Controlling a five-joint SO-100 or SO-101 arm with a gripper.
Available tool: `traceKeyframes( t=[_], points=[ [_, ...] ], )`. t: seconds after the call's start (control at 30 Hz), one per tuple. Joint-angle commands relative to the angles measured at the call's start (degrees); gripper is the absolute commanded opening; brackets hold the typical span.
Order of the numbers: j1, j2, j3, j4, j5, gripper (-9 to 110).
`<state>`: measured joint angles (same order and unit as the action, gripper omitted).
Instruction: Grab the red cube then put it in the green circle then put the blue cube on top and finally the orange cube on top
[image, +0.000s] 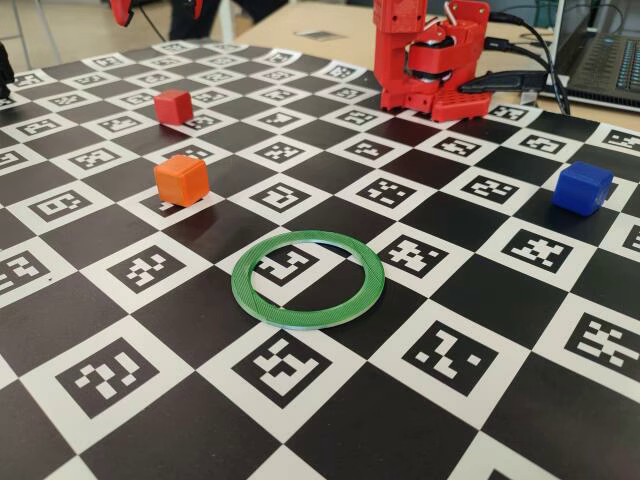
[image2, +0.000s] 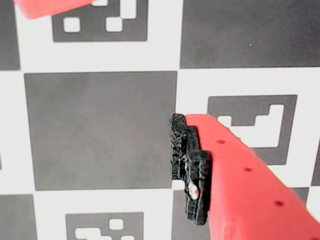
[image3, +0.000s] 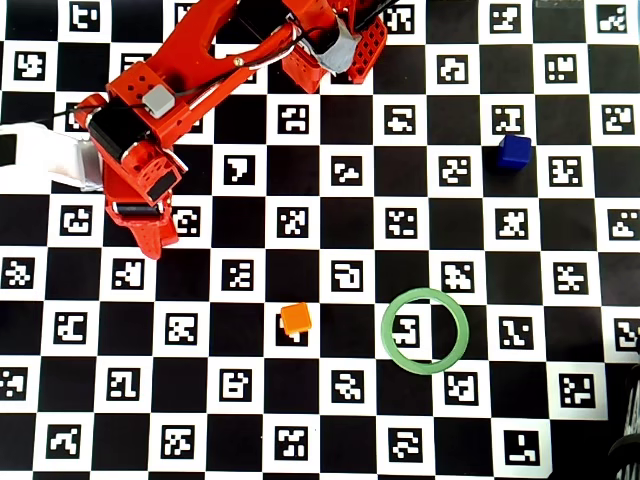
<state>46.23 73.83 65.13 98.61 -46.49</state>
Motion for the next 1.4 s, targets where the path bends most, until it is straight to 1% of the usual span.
traceKeyframes(
  t=[0.0, 0.4, 0.63, 1.37],
  points=[
    [-0.62, 2.99, 0.00, -0.79, -0.09, 43],
    [-1.67, 4.75, 7.21, -6.42, 0.00, 44],
    [-0.70, 3.08, 12.22, -12.30, -1.14, 44],
    [1.05, -2.55, 19.95, -27.16, -3.60, 45]
  ],
)
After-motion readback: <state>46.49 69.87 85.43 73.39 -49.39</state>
